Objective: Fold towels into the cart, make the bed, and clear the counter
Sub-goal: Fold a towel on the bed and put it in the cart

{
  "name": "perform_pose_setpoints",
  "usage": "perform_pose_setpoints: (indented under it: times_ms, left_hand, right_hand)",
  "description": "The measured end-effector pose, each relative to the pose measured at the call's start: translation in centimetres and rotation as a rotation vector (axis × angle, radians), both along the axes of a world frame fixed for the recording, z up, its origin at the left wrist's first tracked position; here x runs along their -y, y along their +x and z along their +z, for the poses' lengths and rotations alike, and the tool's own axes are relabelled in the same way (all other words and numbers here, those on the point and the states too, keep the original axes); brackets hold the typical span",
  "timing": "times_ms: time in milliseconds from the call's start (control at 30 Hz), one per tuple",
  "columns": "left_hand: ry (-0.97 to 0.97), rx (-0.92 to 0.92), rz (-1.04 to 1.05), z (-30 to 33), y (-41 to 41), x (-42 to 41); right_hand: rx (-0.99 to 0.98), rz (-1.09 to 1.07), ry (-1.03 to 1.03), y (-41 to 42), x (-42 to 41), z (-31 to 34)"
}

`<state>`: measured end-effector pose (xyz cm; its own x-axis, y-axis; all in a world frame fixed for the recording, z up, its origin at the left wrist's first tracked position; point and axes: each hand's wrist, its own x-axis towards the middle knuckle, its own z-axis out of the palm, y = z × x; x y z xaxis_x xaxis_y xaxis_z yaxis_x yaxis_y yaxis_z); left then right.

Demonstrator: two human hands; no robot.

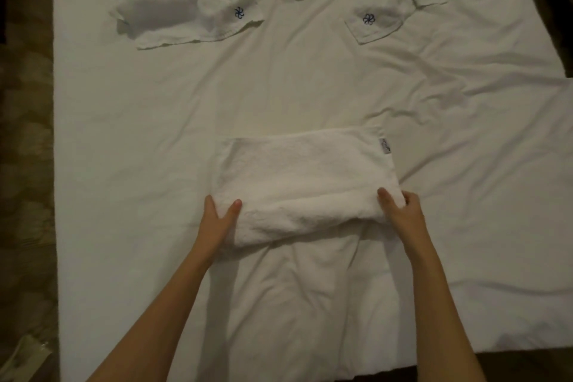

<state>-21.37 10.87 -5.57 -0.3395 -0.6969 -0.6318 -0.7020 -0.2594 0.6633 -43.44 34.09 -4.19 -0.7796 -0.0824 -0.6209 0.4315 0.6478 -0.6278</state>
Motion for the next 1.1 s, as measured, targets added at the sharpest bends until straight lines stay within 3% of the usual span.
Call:
perform_pose_setpoints:
  times_ms: [133,267,400,500,667,867,1100]
  left_hand:
    - [-0.047,-0.013,-0.066,0.3,0.2,0.0]
    - [-0.144,0.045,-0.077,0.4,-0.1,-1.3]
    - [-0.151,0.097,-0.002,-0.6,-0.2,-3.7]
    - [-0.464,0.227,-0.085,-0.3,-1.3,-3.7]
    - [-0.846,0.082,-0.513,-0.5,-7.6,-1.9]
    - [-0.687,0.141,-0.928,-1.4,-15.9,0.1]
    - [-0.513,0.284,-1.144,-1.9,-20.2,2.4]
  right_hand:
    - [-0.064,0.066,-0.079,0.1,-0.6,0.4]
    - [-0.206,0.149,0.04,-2.0,-0.3,1.6]
    - [-0.286,0.002,0.119,-0.5,0.3,0.1]
    - [-0.296,-0.251,0.088,2.9,0.2,-0.1]
    - [-0.173,-0.56,-0.257,6.8,2.3,-1.3]
    - [-0.019,-0.604,-0.305,6.3,4.5,-3.1]
    - [-0.203,-0.625,-0.376,8.2,5.9,-2.9]
